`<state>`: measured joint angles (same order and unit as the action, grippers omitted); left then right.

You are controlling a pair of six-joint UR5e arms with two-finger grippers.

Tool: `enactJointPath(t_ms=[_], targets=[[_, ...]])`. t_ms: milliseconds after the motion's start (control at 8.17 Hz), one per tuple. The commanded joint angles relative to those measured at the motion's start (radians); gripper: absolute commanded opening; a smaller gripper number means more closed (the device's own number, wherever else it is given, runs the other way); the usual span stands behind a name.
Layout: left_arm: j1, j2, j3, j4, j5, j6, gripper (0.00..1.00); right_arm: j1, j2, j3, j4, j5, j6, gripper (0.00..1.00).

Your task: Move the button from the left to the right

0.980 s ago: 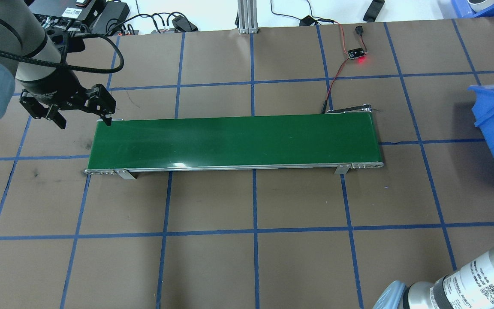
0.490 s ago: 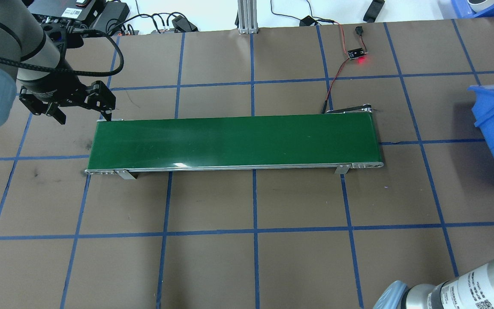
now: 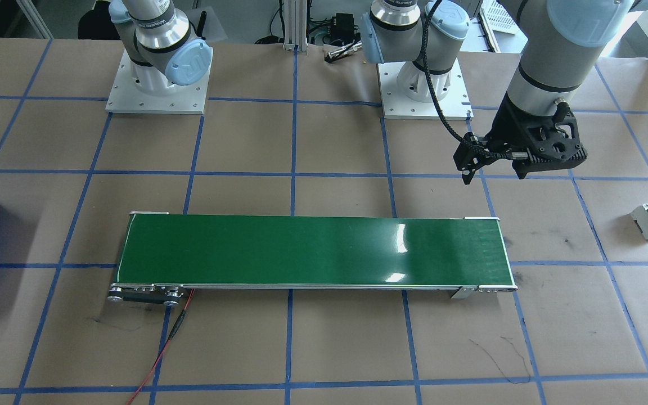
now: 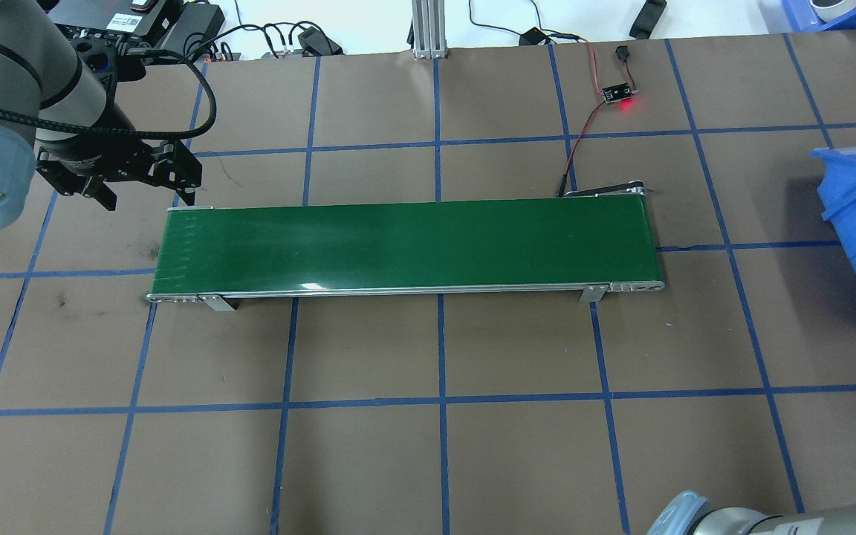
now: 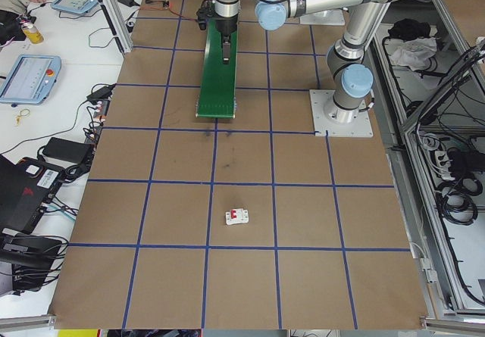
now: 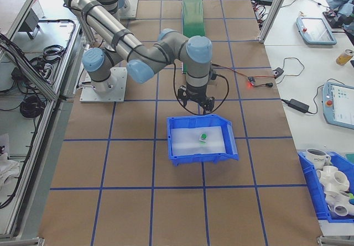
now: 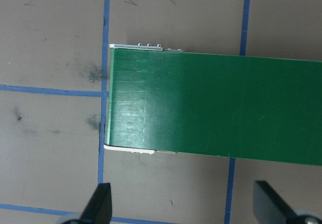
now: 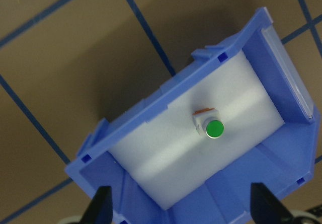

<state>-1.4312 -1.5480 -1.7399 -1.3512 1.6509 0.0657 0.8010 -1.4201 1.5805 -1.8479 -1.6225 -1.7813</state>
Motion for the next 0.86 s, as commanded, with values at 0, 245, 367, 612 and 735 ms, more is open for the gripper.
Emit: enactJointPath(t_ms=[0, 245, 367, 612, 735], targets=[[0.003, 0.008, 0.003, 0.024, 0.001, 0.002, 1.00, 0.135, -0.198, -0.014, 0.205, 0.052, 0.486, 1.00], [0.002, 0.015, 0.003, 0.015, 0.009, 0.002, 1.00, 0.332, -0.241, -0.052, 0.243, 0.046, 0.725, 1.00], [0.002, 0.031, -0.001, -0.011, 0.006, 0.002, 1.00, 0.462, -0.241, -0.080, 0.313, 0.043, 0.981, 1.00], [0.002, 0.063, -0.001, -0.049, 0.009, 0.000, 1.00, 0.712, -0.229, -0.088, 0.335, 0.050, 1.393, 1.00], [0.002, 0.072, 0.000, -0.049, 0.009, 0.002, 1.00, 0.810, -0.224, -0.086, 0.341, 0.053, 1.574, 1.00]])
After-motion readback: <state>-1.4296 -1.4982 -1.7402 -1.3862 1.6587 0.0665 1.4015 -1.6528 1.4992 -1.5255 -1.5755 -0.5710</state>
